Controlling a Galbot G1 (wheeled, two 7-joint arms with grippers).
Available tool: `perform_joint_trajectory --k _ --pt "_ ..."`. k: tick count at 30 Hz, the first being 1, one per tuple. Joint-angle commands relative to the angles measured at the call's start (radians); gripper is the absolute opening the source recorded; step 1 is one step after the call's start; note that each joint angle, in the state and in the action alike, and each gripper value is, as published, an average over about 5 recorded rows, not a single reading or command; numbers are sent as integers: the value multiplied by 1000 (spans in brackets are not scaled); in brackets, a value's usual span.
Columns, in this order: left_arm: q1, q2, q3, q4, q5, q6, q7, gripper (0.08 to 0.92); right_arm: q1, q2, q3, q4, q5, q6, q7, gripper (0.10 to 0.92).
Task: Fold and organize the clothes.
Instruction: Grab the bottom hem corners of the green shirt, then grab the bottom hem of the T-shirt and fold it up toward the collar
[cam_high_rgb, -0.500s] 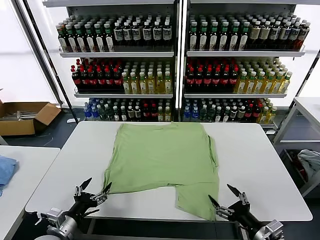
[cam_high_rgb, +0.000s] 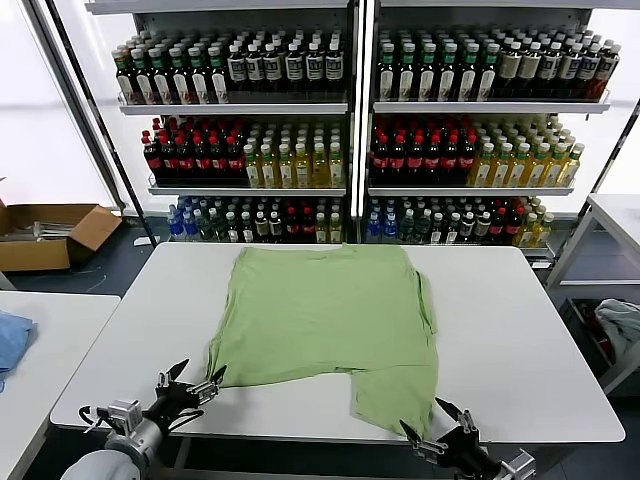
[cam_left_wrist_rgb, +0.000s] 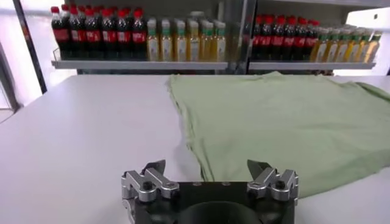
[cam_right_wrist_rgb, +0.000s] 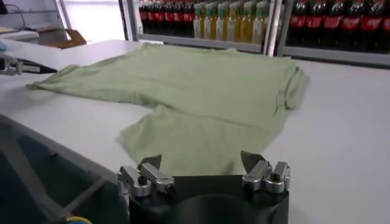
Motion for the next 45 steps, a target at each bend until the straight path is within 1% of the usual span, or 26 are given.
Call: perform_joint_trajectory --k 1,5,8,11,16,18,19,21,24,26,29,32,38,45 --pt "-31 17 13 25 -15 28 -22 823 4 16 -37 -9 -23 -24 14 783" --pt "-31 9 29 33 -18 25 -10 821 11 29 -45 -19 -25 -20 24 675" --pt "-31 2 37 34 -18 26 -5 787 17 35 -42 -25 -18 -18 30 588" --pt "-30 -3 42 37 -17 28 -5 708 18 38 -40 -25 -10 -14 32 502" --pt "-25 -6 50 36 -16 29 0 543 19 39 -35 -26 9 0 30 363" --pt "-22 -7 53 33 -15 29 5 500 19 40 -33 -27 19 10 26 302" --pt "-20 -8 54 31 -14 30 6 465 20 41 -32 -27 24 16 24 276" --pt "-17 -10 57 28 -10 32 9 422 20 44 -28 -28 43 33 13 216" --pt "-13 -12 63 28 -3 32 12 326 21 50 -19 -32 90 75 -16 139" --pt "-12 -14 65 29 0 31 12 257 22 55 -12 -37 134 116 -41 115" --pt "-12 -17 67 26 0 26 7 173 20 62 3 -46 196 168 -78 111" --pt "-6 -18 66 14 0 21 2 115 7 67 24 -58 258 206 -116 111" --pt "33 -25 46 -50 1 10 -5 102 -31 80 72 -69 369 256 -202 111" --pt "78 -32 7 -142 -13 8 -16 101 -124 97 137 -42 410 289 -294 111"
